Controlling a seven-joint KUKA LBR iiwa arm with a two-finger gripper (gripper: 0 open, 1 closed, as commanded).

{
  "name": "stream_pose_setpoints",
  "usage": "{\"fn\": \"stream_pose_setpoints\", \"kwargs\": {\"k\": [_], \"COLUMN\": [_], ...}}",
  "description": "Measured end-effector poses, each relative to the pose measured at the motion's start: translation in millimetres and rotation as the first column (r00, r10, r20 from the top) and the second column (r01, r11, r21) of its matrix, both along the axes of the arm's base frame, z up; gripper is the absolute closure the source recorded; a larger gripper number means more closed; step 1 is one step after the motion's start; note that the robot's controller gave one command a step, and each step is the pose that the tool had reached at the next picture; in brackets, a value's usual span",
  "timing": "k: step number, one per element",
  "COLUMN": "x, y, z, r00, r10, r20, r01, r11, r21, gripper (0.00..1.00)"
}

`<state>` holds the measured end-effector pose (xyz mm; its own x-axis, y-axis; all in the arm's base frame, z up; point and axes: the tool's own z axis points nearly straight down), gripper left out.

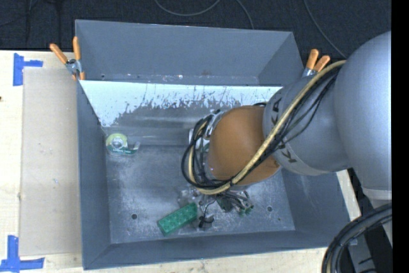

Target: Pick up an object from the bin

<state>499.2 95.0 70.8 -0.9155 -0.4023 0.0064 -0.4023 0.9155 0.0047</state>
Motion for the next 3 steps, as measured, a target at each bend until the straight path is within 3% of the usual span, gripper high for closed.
{"fn": "stream_pose_setpoints", "kwargs": {"k": [2,3], "x": [-19.0,-18.7], "y": [-9,-7], "z": [0,6], "r00": [1.0,1.0], "r10": [0.024,0.03], "r20": [0.009,0.002], "r01": [-0.024,-0.03], "r11": [1.0,1.0], "r21": [0.003,0.002], "gripper": [1.0,1.0]}}
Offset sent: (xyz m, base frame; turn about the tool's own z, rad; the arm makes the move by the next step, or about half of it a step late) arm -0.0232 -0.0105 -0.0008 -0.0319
